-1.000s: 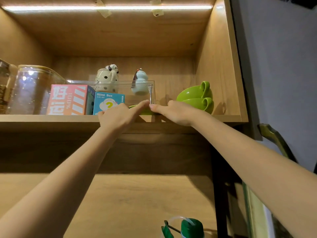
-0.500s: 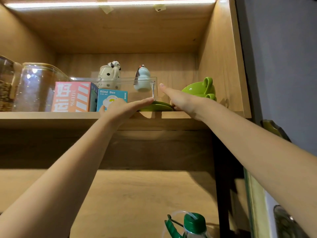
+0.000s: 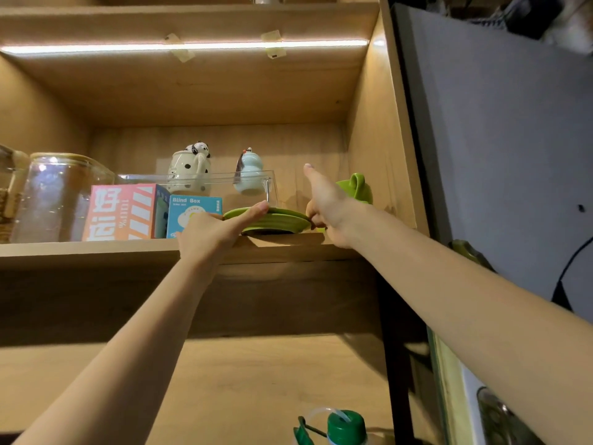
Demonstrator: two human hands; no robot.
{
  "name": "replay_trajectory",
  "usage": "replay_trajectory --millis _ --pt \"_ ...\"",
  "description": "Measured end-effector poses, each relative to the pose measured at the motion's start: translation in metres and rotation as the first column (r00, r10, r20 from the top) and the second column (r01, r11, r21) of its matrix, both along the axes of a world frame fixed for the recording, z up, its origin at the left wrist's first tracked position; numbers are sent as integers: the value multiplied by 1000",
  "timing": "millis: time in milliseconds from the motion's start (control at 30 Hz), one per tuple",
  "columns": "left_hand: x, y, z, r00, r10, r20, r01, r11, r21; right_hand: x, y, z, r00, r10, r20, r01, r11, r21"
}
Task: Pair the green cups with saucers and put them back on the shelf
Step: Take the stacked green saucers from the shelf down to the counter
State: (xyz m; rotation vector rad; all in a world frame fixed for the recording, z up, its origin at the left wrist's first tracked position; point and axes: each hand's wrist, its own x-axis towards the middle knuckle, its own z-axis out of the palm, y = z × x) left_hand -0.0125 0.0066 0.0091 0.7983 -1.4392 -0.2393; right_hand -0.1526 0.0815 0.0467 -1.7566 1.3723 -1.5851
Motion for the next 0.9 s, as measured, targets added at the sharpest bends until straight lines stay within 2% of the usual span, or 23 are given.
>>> replay_trajectory --millis 100,233,400,533,667,767,900 --pt "-4 9 -1 999 -14 -37 13 1000 -21 -2 3 5 987 43 153 -53 997 61" --pt "-5 21 -3 995 -73 -65 70 996 -50 -5 11 8 927 73 369 -117 988 98" --pt "-7 43 -6 989 -139 -56 132 985 -110 -11 29 4 760 202 618 -273 962 21" --pt "-6 66 -17 987 -148 -55 139 980 -144 -16 44 -11 698 241 674 -298 954 -32" --pt "0 81 -52 970 -207 -128 201 978 -65 -20 57 -46 681 244 690 -284 957 -58" --pt "4 91 -91 965 -210 -160 214 977 10 -21 66 -83 696 202 689 -267 964 -12" --pt "7 108 -147 967 -211 -141 212 977 -14 -17 72 -136 714 120 690 -237 969 76"
